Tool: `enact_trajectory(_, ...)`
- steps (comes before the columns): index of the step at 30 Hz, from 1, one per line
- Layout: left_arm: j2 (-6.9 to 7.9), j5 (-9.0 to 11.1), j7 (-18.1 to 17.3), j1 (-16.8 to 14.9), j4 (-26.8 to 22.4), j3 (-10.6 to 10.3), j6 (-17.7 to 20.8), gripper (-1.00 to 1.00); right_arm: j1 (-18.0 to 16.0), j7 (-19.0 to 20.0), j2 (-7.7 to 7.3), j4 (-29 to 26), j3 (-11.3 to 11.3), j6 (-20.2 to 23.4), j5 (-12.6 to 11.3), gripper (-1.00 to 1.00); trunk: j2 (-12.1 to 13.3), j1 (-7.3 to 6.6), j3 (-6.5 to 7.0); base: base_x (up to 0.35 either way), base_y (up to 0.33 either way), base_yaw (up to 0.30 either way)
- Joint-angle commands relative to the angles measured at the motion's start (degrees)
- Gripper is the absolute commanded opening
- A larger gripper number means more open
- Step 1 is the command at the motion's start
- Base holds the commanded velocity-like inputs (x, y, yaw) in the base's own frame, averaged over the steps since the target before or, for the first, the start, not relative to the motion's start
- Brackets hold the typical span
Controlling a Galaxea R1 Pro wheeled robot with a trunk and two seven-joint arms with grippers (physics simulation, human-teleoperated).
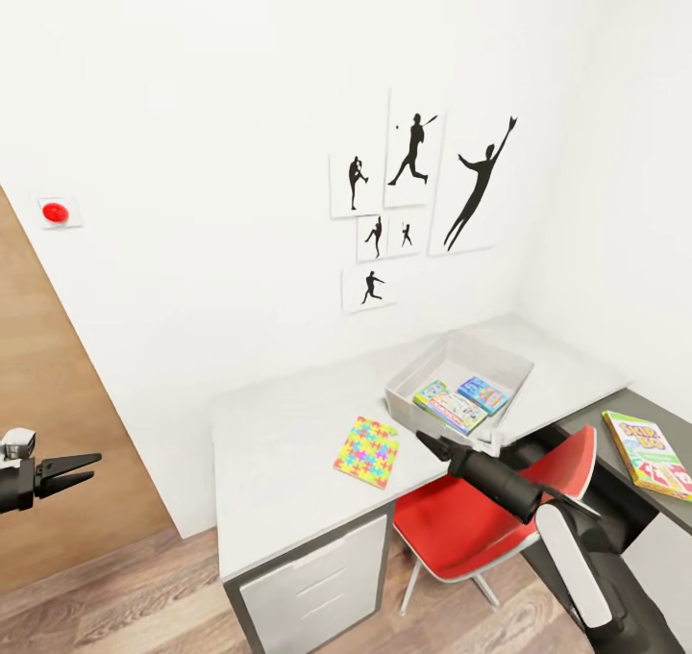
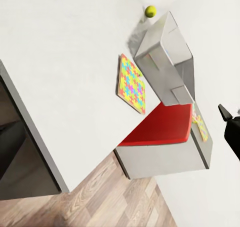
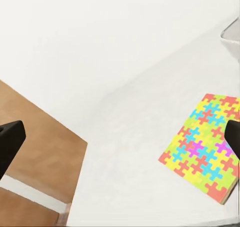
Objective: Put all the toys in the child's room - the three board games (two on the bed and one on the table), the two jigsaw puzzles on the table, and the tennis ball on the table - inside the toy box on the table in the child's room.
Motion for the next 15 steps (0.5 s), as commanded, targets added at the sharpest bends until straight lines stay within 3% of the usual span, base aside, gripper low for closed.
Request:
enact_trajectory(1,-0.01,-0.43,-0.41,-0.07,-0.03,0.10,0.60,1.00,-0.05,-0.84,0.00,-0.09,0.42,0.47,-0.41,1.00,-0.13,0.04,-0.13,0.010,0.005,0.000)
enact_trajectory(5,-0.01,-0.43,-0.41,-0.07,-0.03,0.10,0.58,1.00,-0.05,-6.67,0.31,-0.42,2.83,0.49,-0.46,1.00,-0.13,0.04,-0.13,0.005,0.003,0.000)
enact_trajectory(8,-0.01,-0.46,-0.41,-0.07,-0.03,0.12,0.55,1.00,-0.04,-11.85,1.67,-0.70,4.64,0.76,-0.48,1.00,-0.13,0.04,-0.13,0.002,0.001,0.000)
enact_trajectory(13,-0.01,-0.48,-0.41,-0.07,-0.03,0.64,0.52,1.00,-0.82,-20.98,5.47,-0.91,7.16,2.58,-0.53,1.00,-0.13,0.04,-0.13,0.000,0.000,0.000)
enact_trajectory(15,-0.01,-0.52,-0.41,-0.07,-0.03,0.76,0.51,1.00,-2.97,-25.38,7.03,-0.93,7.73,5.64,-0.59,1.00,-0.13,0.04,-0.13,0.004,0.003,0.000)
